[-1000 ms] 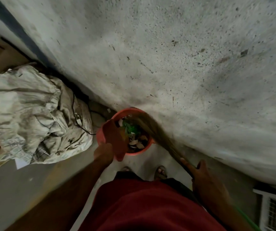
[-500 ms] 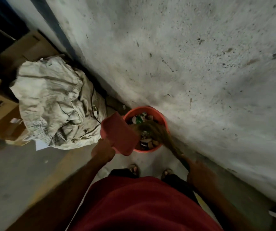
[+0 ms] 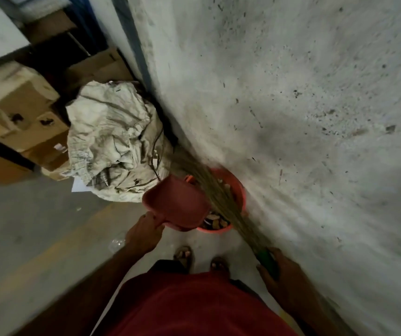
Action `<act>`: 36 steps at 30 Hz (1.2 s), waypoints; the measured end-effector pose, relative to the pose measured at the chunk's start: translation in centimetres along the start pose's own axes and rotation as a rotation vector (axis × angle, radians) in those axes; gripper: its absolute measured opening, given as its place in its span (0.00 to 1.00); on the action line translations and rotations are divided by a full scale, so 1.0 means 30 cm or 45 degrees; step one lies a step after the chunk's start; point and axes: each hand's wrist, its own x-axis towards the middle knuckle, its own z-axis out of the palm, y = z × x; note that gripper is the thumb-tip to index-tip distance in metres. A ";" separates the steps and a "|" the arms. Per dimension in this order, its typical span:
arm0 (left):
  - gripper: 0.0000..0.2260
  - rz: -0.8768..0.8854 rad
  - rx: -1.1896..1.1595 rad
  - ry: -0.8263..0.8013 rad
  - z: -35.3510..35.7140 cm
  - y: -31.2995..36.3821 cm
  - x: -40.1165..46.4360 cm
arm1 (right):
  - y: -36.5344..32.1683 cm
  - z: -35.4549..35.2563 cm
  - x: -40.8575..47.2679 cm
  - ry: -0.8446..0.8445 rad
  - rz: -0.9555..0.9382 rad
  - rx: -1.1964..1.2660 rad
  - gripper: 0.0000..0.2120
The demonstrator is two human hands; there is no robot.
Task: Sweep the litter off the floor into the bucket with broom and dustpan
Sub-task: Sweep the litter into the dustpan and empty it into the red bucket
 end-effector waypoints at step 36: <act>0.13 -1.705 -0.941 1.103 0.756 -0.864 -1.727 | -0.928 0.839 -0.565 -0.792 -1.177 -0.610 0.19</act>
